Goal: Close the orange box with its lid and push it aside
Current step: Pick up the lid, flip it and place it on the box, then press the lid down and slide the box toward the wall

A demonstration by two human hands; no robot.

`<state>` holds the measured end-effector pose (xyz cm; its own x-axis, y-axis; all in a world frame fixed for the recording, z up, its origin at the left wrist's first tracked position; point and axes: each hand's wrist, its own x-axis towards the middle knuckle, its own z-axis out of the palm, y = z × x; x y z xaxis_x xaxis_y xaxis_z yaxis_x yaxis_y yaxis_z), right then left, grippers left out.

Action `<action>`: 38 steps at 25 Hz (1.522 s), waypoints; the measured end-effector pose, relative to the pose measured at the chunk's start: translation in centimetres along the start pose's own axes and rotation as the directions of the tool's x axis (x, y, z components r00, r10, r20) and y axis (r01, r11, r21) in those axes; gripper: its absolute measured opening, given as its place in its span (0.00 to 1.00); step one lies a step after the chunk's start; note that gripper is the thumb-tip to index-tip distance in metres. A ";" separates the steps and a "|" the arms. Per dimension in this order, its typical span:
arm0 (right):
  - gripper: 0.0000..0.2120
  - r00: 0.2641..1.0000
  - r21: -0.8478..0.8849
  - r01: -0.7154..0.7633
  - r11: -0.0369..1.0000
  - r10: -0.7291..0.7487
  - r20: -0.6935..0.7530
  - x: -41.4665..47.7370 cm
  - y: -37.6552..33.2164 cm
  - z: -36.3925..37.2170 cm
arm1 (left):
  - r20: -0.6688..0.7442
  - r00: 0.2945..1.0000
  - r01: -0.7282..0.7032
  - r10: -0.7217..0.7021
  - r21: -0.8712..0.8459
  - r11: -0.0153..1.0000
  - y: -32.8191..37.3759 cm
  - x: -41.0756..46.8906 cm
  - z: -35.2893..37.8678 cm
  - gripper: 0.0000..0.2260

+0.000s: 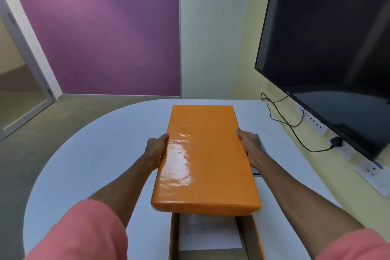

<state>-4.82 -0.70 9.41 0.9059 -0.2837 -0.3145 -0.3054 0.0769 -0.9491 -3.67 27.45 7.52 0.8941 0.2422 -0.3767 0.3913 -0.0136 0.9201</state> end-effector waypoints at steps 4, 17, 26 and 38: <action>0.25 0.997 -0.006 -0.039 0.999 0.039 0.061 -0.3 3.9 -0.4 | -0.004 0.999 0.044 -0.044 0.014 0.999 -2.2 0.7 0.3 0.18; 0.28 0.980 -0.085 -0.177 0.981 0.183 0.074 1.1 10.4 -1.5 | 0.130 0.988 0.067 -0.087 0.149 0.987 -10.7 0.2 2.1 0.21; 0.23 0.978 -0.133 -0.185 0.974 0.196 0.072 0.9 11.4 -3.4 | 0.155 0.984 0.059 -0.089 0.189 0.980 -11.7 -1.2 3.4 0.22; 0.20 0.978 -0.152 -0.189 0.970 0.199 0.053 -2.6 13.9 -4.3 | 0.155 0.987 0.011 -0.036 0.160 0.987 -14.2 -4.1 2.2 0.21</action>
<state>-12.65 -2.99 -2.87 0.8411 -0.2113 -0.4979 -0.5124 -0.0165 -0.8586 -12.40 24.49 -4.22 0.9024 0.0888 -0.4216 0.4307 -0.1665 0.8870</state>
